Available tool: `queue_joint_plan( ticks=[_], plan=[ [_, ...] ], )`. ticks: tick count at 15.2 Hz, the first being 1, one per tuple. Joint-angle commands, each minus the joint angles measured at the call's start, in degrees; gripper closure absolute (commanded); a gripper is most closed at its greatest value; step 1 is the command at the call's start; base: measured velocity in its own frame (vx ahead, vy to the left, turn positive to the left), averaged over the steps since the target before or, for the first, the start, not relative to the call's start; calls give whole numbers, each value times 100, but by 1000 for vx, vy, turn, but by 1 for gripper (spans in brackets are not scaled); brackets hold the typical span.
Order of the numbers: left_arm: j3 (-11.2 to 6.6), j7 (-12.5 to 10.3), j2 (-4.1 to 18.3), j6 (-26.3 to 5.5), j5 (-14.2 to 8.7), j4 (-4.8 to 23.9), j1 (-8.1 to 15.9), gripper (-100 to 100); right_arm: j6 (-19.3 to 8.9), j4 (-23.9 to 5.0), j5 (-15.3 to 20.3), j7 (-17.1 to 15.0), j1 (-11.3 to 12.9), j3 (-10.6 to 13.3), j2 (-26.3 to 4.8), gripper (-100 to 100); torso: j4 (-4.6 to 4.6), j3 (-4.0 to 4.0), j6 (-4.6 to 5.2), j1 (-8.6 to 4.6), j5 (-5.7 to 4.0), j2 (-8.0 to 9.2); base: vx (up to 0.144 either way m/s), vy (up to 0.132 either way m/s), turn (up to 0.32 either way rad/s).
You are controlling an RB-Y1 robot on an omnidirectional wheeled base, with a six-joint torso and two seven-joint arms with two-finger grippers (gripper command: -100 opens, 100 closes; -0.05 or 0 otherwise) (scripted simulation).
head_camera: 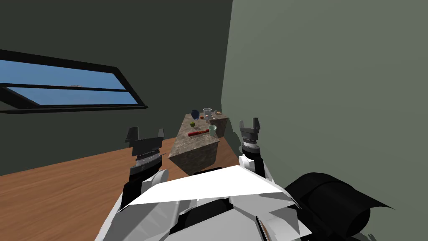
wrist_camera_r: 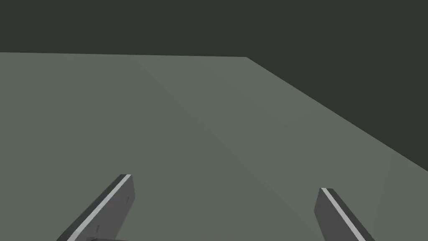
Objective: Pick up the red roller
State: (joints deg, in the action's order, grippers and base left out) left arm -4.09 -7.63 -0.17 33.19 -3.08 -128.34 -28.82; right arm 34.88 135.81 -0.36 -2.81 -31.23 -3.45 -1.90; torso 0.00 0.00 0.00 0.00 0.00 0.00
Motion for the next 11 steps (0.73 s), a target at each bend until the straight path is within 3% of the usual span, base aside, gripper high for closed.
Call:
queue_joint_plan(
  ticks=[1, 3, 4, 6, 11],
  plan=[
    [-40, 6, 204, -83, -19, -5, 16, -100, 0, 0, 0, 0, 0, 0, 0, 0, 0, 0, 0, 0, 0, 0, -3, -3, -58],
    [-133, 19, 481, -280, -63, -16, 52, -100, 0, 0, 0, 0, 0, 0, 0, 0, 0, 1, 2, 1, 0, 2, -10, -5, -123],
    [-133, 19, 490, -280, -63, -16, 52, -100, 0, 0, 0, 0, 1, 0, 0, 0, 1, 2, 3, 1, 0, 3, -12, -4, -110],
    [-275, 34, 752, -574, -128, -30, 102, -100, 0, 0, 0, 0, 1, 0, 0, 0, 1, 3, 2, 0, 0, 5, -15, -9, -137],
    [-458, 49, 974, -971, -209, -45, 161, -100, 0, 0, 0, 0, 1, 0, 0, 0, 1, 3, 3, -4, -1, 5, -12, -12, -126]
  ],
)
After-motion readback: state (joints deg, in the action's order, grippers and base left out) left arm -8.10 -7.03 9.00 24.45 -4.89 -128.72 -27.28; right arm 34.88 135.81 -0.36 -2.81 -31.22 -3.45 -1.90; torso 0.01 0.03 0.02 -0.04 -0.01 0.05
